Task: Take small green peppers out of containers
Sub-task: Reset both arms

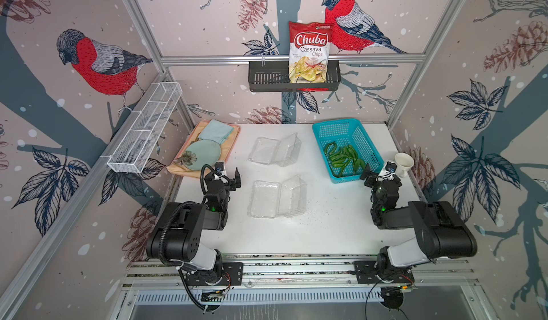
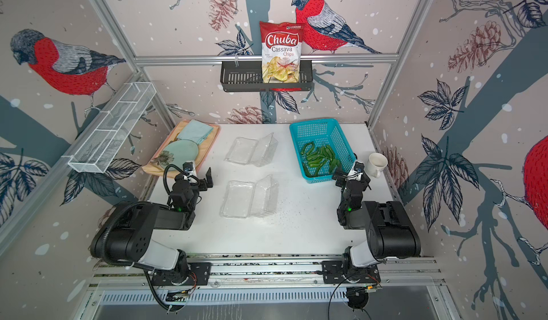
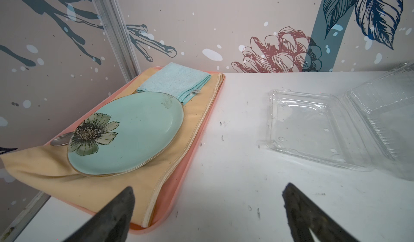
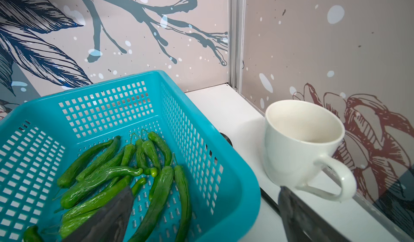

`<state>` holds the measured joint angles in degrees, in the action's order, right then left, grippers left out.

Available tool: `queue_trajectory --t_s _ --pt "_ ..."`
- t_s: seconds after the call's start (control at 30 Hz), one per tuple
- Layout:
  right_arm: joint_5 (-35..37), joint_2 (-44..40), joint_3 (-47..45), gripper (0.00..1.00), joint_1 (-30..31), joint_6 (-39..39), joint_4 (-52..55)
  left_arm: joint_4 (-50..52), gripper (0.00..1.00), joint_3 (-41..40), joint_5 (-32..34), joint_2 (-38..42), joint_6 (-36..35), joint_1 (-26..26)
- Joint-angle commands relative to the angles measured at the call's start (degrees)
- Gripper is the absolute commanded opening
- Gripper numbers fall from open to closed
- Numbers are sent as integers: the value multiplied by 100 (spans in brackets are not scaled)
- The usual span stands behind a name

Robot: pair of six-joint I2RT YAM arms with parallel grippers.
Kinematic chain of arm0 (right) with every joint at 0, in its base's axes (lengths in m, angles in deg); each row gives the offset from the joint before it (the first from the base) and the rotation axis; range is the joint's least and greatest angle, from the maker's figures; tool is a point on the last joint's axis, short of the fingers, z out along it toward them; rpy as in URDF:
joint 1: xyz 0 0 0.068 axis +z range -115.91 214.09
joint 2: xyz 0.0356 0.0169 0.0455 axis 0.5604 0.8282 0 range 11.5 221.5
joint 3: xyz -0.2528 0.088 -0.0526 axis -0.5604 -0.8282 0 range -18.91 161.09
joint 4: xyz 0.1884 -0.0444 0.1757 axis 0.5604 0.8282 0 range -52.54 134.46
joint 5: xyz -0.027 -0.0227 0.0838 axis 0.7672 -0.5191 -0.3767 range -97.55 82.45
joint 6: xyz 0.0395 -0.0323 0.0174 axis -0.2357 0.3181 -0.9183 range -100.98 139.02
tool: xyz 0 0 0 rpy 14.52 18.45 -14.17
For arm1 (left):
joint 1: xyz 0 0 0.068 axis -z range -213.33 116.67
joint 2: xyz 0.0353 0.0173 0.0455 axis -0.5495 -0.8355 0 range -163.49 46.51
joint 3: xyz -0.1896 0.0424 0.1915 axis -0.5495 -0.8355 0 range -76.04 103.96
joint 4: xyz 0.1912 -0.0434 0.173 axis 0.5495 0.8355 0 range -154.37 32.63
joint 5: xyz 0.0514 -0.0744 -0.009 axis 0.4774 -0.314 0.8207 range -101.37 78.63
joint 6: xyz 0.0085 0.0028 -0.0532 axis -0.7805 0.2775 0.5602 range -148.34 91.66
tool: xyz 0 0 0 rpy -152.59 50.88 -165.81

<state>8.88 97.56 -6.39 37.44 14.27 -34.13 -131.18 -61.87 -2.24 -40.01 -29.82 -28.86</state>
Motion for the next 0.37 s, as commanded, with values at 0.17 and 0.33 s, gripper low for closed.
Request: queue_trajectory --t_s 0.17,0.33 --pt "-52 1 15 100 5 36 118 155 99 201 -450 -64 139 -272" --pt "-61 2 23 100 -6 28 128 32 99 112 -427 4 139 -272"
